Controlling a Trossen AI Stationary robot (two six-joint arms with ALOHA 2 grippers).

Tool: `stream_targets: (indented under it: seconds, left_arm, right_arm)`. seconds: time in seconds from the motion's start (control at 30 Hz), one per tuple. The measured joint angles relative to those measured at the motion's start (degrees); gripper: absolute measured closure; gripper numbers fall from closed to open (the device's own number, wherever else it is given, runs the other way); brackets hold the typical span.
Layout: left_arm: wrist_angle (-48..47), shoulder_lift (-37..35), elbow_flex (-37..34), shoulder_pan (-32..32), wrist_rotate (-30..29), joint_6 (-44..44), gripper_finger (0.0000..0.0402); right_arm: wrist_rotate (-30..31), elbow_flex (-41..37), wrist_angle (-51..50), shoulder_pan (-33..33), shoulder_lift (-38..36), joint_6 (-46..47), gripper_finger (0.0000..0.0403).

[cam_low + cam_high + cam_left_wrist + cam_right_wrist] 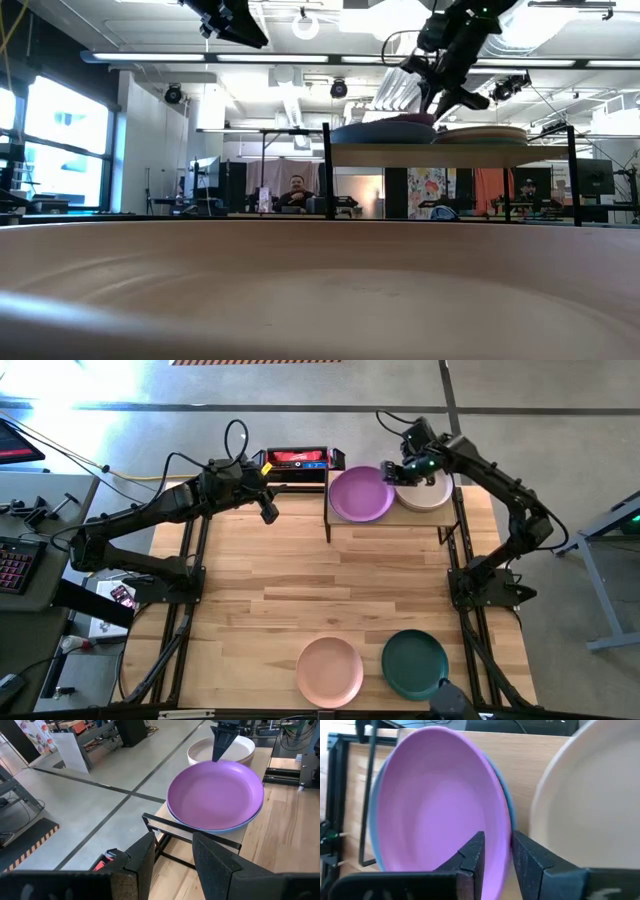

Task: Place and stack plates onto a shelf
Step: Stack the purple plate on top of the blue plate on the shelf, then stack the green plate on top of the purple plate on the shelf

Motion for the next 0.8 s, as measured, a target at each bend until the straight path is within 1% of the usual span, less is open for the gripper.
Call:
stream_targets:
  seconds: [0.27, 0.47, 0.57, 0.67, 0.8]
  left_arm:
    - [0.0, 0.0, 0.0, 0.0, 0.0, -1.1, 0.028]
    - [0.0, 0.0, 0.0, 0.0, 0.0, -1.1, 0.028]
    - [-0.4, 0.0, 0.0, 0.0, 0.0, -1.1, 0.028]
    - [-1.8, 0.0, 0.0, 0.0, 0.0, -1.1, 0.028]
    - [-3.8, 0.0, 0.0, 0.0, 0.0, -1.1, 0.028]
  right_arm:
    - [-1.0, 0.0, -1.8, 0.2, 0.0, 0.0, 0.0327]
    - [-4.4, 0.0, -2.3, 2.0, 0.0, 0.0, 0.0327]
    - [-9.2, 0.0, -4.2, 3.1, 0.0, -0.8, 0.0327]
    - [-13.6, 0.0, -6.0, 5.6, -0.6, -1.3, 0.0327]
    - [-14.0, 0.0, -6.5, 11.3, -2.5, -1.3, 0.0327]
